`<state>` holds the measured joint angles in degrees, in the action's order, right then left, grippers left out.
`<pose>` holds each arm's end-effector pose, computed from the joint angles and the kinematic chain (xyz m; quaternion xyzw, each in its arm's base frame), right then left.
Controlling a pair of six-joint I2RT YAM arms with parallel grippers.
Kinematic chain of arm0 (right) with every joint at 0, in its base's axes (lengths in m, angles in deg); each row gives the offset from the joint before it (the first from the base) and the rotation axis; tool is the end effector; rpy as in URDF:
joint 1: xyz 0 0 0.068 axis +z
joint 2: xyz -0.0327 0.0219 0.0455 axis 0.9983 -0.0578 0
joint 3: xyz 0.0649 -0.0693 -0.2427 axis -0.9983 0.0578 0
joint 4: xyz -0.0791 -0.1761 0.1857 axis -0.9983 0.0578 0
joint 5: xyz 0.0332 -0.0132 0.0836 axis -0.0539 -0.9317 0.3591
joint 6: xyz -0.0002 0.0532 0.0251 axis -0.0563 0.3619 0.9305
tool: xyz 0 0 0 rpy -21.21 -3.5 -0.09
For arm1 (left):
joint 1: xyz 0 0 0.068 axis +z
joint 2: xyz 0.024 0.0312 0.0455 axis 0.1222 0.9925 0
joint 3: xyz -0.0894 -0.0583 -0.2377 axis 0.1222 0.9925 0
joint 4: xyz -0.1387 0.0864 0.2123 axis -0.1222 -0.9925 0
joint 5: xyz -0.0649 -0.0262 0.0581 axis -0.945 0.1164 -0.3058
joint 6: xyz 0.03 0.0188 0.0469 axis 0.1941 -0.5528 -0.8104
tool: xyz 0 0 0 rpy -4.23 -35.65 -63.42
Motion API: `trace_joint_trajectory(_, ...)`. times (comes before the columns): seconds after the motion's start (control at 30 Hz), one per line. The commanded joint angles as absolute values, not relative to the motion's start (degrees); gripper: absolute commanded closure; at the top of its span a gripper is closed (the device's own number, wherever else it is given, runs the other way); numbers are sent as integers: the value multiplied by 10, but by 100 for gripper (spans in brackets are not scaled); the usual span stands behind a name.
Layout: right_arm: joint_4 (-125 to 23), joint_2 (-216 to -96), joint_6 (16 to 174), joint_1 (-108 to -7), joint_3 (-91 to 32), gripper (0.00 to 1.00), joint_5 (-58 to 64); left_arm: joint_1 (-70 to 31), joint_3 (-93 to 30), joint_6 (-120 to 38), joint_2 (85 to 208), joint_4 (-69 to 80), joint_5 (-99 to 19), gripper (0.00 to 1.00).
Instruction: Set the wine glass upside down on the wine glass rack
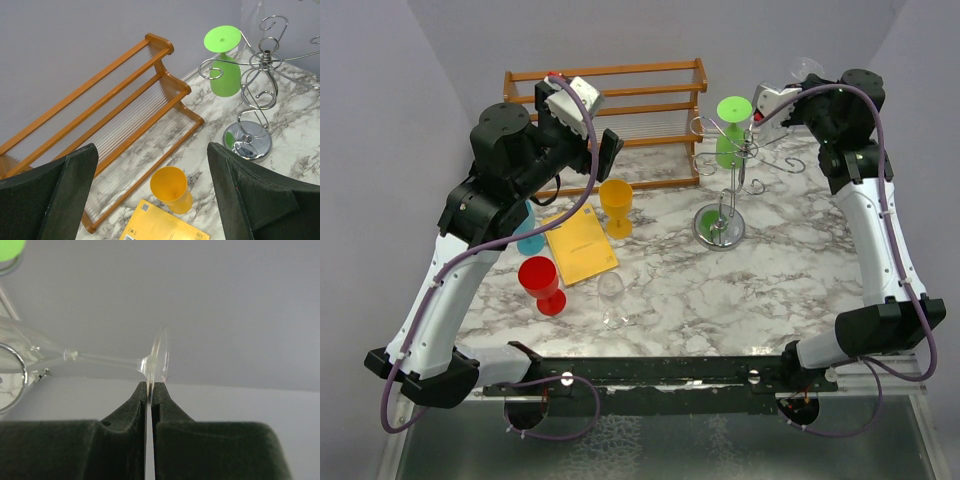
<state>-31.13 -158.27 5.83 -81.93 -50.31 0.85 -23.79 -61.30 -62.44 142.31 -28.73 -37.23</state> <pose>0.3370 0.0320 0.4615 -0.5412 0.5247 -0.3844 0.5329 0.2058 -0.1276 0.5271 0.2806 0.6618 -0.1611 0.6762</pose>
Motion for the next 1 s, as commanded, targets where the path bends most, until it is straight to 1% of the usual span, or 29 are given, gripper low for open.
trace_joint_trajectory(0.0, -226, -1596, 16, -821, -557, 99, 89, -235, -615, -626, 1420, -279, -383, 6)
trace_joint_trajectory(0.37, -121, -1619, -44, -821, -605, 99, 139, -235, -619, -626, 1425, -280, -387, 6)
trace_joint_trajectory(0.8, -37, -1614, -85, -821, -620, 99, 193, -234, -604, -629, 1424, -273, -385, 6)
trace_joint_trajectory(0.97, -23, -1603, -91, -821, -618, 99, 190, -234, -601, -631, 1421, -271, -384, 6)
